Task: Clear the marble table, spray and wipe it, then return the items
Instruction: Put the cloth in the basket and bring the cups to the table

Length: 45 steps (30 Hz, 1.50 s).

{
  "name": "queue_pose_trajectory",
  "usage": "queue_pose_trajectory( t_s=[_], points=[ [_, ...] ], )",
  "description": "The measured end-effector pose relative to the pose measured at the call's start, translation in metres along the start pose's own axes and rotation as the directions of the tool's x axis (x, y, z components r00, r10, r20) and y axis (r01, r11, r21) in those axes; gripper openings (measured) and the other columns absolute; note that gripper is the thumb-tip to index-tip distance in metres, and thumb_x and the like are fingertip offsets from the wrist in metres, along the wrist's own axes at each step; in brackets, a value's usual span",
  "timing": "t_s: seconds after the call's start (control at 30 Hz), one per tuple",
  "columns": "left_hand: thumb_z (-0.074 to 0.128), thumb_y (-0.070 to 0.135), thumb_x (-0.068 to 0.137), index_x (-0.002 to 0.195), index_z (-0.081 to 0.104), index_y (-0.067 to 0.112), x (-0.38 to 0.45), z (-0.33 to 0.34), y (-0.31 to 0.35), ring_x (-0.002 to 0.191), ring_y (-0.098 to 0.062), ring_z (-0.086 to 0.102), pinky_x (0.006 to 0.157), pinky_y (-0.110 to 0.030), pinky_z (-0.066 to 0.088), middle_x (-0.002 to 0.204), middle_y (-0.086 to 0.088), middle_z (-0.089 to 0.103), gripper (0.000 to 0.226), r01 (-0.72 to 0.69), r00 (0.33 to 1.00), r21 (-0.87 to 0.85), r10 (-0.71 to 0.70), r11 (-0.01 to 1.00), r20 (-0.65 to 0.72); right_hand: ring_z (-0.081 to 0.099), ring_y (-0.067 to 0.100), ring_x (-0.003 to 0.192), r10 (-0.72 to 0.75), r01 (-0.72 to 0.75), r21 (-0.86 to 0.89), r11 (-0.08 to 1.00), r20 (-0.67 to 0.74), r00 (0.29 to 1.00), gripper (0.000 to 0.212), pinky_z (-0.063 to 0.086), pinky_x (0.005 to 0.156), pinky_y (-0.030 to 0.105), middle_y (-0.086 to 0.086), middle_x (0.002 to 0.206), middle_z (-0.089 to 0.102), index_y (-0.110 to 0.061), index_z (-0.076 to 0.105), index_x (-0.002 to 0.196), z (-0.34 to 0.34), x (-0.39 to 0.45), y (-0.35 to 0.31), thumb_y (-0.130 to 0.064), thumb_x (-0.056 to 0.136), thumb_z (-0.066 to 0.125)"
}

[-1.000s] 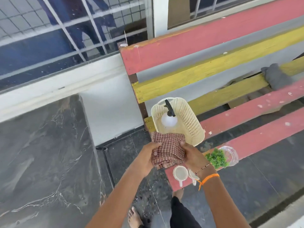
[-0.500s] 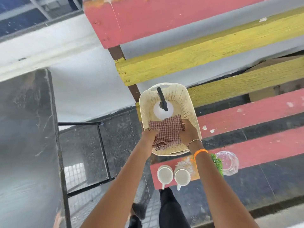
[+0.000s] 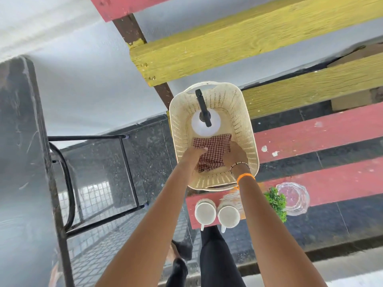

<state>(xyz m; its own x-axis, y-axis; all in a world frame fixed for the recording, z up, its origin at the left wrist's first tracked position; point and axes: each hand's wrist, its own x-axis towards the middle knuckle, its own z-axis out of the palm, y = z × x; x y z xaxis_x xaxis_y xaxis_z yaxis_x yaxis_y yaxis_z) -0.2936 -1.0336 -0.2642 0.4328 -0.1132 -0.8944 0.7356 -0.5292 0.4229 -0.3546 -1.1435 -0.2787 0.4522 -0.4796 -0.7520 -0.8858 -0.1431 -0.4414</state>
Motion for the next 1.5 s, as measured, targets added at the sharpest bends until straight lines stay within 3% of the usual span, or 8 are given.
queue_pose_trajectory(
  t_s=[0.13, 0.27, 0.4, 0.57, 0.83, 0.93, 1.07, 1.5],
  points=[
    [0.05, 0.017, 0.093, 0.126, 0.051, 0.008, -0.024, -0.009, 0.002, 0.124, -0.025, 0.049, 0.108, -0.038, 0.036, 0.134, -0.011, 0.052, 0.034, -0.112, 0.994, 0.014, 0.111, 0.994, 0.023, 0.053, 0.033, 0.116, 0.01, -0.007, 0.05, 0.999, -0.048, 0.999, 0.041, 0.043, 0.098, 0.038, 0.013, 0.13, 0.057, -0.013, 0.054, 0.124, -0.006, -0.012, -0.001, -0.004, 0.086, 0.041],
    [0.042, 0.014, 0.096, 0.099, 0.061, 0.006, -0.067, -0.026, -0.012, 0.092, -0.019, 0.069, 0.079, -0.023, 0.055, 0.103, -0.01, 0.067, 0.021, -0.1, 0.984, -0.164, 0.122, 0.981, 0.131, 0.059, 0.023, 0.097, -0.134, 0.157, 0.139, 0.978, -0.158, 0.978, 0.027, 0.047, 0.085, 0.035, 0.005, 0.112, 0.066, -0.015, 0.061, 0.105, -0.01, -0.054, -0.002, -0.008, 0.086, 0.044],
    [0.043, 0.021, 0.096, 0.083, 0.064, 0.004, -0.099, -0.042, -0.044, 0.072, -0.02, 0.073, 0.062, -0.026, 0.06, 0.08, -0.008, 0.074, 0.03, 0.067, 0.965, -0.125, -0.032, 0.99, 0.26, 0.056, 0.02, 0.077, -0.241, 0.29, 0.138, 0.947, -0.291, 0.926, 0.011, 0.045, 0.069, 0.033, -0.002, 0.084, 0.063, -0.014, 0.059, 0.087, -0.008, -0.107, 0.02, -0.012, 0.086, 0.048],
    [0.046, 0.027, 0.096, 0.089, 0.063, 0.006, -0.111, -0.053, -0.105, 0.066, -0.017, 0.07, 0.053, -0.023, 0.056, 0.083, -0.007, 0.07, 0.028, 0.214, 0.948, 0.141, -0.24, 0.967, 0.208, 0.057, 0.03, 0.078, -0.083, 0.153, 0.18, 0.972, -0.346, 0.934, 0.01, 0.044, 0.066, 0.036, 0.007, 0.08, 0.063, -0.011, 0.059, 0.086, 0.022, -0.149, 0.084, -0.012, 0.086, 0.049],
    [0.042, 0.011, 0.096, 0.104, 0.049, 0.018, -0.091, -0.033, -0.188, 0.068, -0.014, 0.055, 0.055, -0.02, 0.051, 0.079, -0.003, 0.059, 0.013, 0.177, 0.969, 0.167, -0.202, 0.97, 0.145, 0.057, 0.034, 0.095, 0.247, -0.153, 0.392, 0.907, -0.202, 0.948, 0.018, 0.039, 0.072, 0.034, 0.01, 0.093, 0.06, -0.01, 0.055, 0.1, 0.108, -0.169, 0.16, -0.021, 0.089, 0.046],
    [0.04, 0.01, 0.096, 0.099, 0.05, 0.023, -0.081, -0.026, -0.203, 0.066, -0.012, 0.053, 0.055, -0.016, 0.048, 0.079, 0.0, 0.06, 0.017, 0.077, 0.978, 0.184, -0.11, 0.98, 0.179, 0.052, 0.033, 0.101, 0.188, -0.079, 0.401, 0.913, -0.24, 0.952, 0.018, 0.035, 0.075, 0.033, 0.016, 0.105, 0.056, -0.003, 0.054, 0.099, 0.129, -0.163, 0.166, -0.017, 0.09, 0.047],
    [0.039, 0.012, 0.097, 0.102, 0.051, 0.022, -0.073, -0.021, -0.216, 0.063, -0.012, 0.048, 0.059, -0.021, 0.037, 0.074, 0.001, 0.055, 0.017, 0.03, 0.968, 0.156, -0.067, 0.987, 0.243, 0.037, 0.025, 0.078, 0.129, -0.009, 0.422, 0.907, -0.256, 0.958, 0.04, 0.016, 0.059, 0.027, 0.009, 0.063, 0.042, -0.016, 0.035, 0.053, 0.139, -0.147, 0.171, -0.005, 0.091, 0.043],
    [0.038, 0.021, 0.097, 0.073, 0.054, 0.022, -0.11, -0.059, -0.178, 0.059, -0.011, 0.047, 0.061, -0.019, 0.044, 0.051, 0.003, 0.038, 0.029, -0.181, 0.974, 0.147, 0.157, 0.972, 0.162, 0.037, 0.02, 0.063, 0.095, 0.064, 0.503, 0.862, -0.284, 0.954, 0.032, 0.025, 0.054, 0.03, 0.005, 0.057, 0.042, -0.007, 0.048, 0.061, 0.129, -0.202, 0.135, -0.014, 0.092, 0.048]
  ],
)
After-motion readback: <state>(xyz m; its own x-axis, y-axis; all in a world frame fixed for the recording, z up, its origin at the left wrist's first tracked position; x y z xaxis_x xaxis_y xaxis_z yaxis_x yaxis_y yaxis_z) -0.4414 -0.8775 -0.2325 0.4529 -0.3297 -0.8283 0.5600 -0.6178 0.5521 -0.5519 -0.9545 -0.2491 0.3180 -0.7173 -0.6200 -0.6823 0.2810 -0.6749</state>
